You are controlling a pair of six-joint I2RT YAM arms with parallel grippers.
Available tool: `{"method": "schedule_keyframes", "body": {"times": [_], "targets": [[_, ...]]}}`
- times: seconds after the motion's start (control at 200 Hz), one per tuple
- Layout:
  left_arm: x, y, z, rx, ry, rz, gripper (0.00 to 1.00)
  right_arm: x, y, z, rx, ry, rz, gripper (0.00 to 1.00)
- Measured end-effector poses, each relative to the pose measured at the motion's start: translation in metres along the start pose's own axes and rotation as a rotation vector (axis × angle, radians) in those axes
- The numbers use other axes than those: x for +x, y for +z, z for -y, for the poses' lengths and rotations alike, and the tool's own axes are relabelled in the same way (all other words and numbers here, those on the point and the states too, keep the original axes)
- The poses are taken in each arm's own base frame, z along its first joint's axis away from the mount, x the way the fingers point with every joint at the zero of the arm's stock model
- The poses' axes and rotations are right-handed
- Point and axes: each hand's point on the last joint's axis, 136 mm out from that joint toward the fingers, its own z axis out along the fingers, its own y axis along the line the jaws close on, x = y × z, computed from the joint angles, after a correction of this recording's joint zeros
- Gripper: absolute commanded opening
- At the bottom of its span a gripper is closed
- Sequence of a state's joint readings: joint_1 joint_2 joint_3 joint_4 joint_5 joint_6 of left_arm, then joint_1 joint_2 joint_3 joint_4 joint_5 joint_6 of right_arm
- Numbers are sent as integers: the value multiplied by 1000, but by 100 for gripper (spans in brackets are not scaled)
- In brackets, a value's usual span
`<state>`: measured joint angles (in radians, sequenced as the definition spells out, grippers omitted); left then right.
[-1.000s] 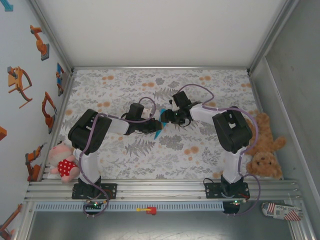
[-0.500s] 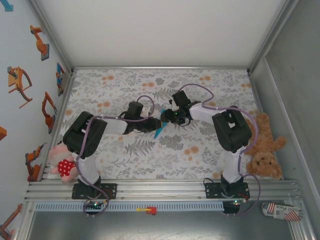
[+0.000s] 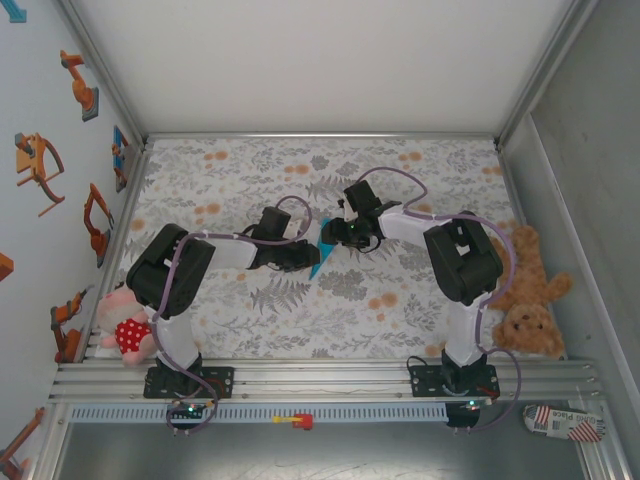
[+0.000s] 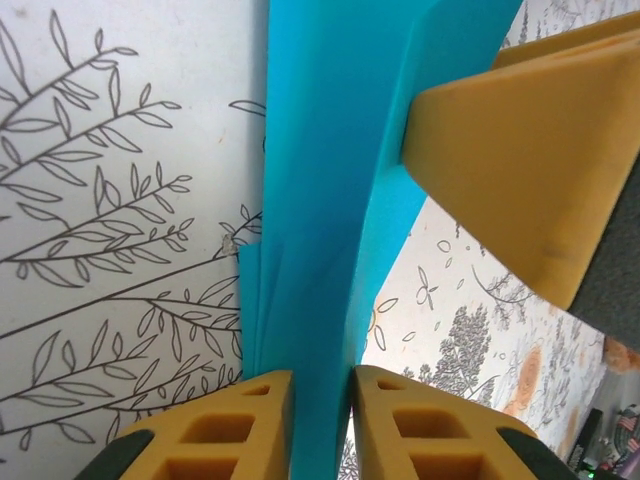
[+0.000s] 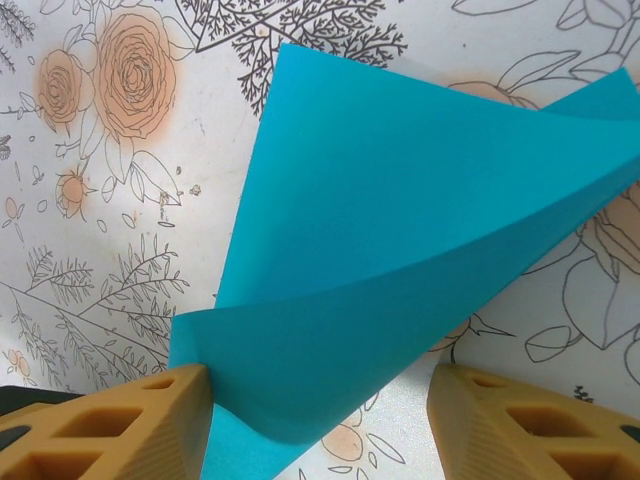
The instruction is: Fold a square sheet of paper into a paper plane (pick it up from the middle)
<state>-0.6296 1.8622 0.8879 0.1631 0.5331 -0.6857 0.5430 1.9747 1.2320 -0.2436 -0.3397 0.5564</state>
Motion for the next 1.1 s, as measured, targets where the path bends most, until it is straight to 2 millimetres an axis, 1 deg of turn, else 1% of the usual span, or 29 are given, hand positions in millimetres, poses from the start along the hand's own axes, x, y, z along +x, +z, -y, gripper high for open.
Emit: {"method": "schedule_keyframes", "body": {"times": [0.27,0.581,0.776,0.981,1.097], "targets": [[1,1,-4,-31,19,1,15,0,1,0,2,23,-3,59],[1,2,-5,-38,21,4,15,1,-3,-2,-27,-19,17,60],[1,2,-5,-38,20,3,14,2,-2,0,-38,-36,22,57],[1,2,-5,-42,17,-1,14,2,-1,4,-16,-32,23,51],[1,2,-6,-44,15,-3,13,0,0,6,6,-16,11,51]]}}
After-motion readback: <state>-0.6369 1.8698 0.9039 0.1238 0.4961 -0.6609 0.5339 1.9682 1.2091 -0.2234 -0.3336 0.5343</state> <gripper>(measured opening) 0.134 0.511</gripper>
